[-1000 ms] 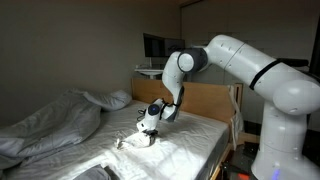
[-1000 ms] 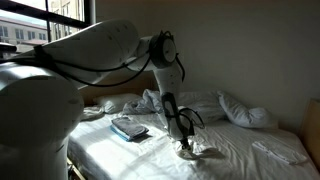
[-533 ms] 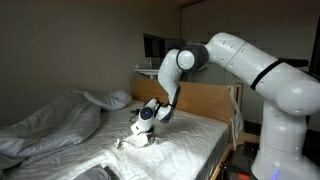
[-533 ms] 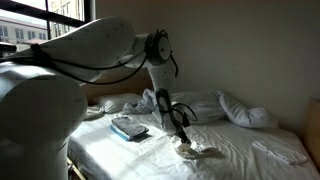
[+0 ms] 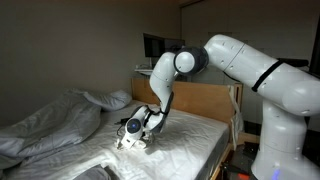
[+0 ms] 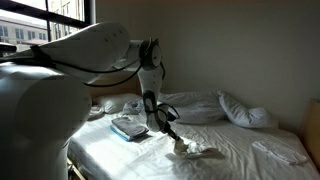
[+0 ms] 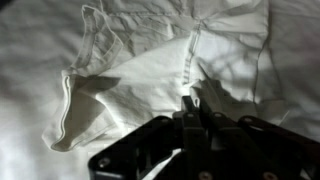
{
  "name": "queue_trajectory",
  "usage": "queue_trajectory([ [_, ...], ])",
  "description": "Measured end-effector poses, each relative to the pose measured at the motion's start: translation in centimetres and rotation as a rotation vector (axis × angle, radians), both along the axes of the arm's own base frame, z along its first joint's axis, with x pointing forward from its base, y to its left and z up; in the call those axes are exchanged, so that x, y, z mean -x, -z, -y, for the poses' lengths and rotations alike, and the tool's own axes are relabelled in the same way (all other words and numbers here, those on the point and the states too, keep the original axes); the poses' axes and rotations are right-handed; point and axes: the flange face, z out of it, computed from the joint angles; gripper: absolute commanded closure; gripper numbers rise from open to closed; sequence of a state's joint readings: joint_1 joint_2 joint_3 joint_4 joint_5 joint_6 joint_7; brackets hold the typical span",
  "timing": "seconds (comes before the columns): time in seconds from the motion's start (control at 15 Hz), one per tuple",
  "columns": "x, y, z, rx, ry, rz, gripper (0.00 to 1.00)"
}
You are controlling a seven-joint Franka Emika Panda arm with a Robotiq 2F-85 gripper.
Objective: Fold the cloth
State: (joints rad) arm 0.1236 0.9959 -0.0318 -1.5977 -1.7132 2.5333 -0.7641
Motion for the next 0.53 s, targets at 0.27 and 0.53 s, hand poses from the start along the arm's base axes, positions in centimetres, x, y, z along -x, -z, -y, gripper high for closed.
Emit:
queue_trajectory([
  [0.27, -0.2, 0.8, -3.0, 0.063, -0.090, -0.039, 0.92],
  [0.53, -0.5, 1.6, -3.9, 0.099, -0.144, -0.072, 0.93],
])
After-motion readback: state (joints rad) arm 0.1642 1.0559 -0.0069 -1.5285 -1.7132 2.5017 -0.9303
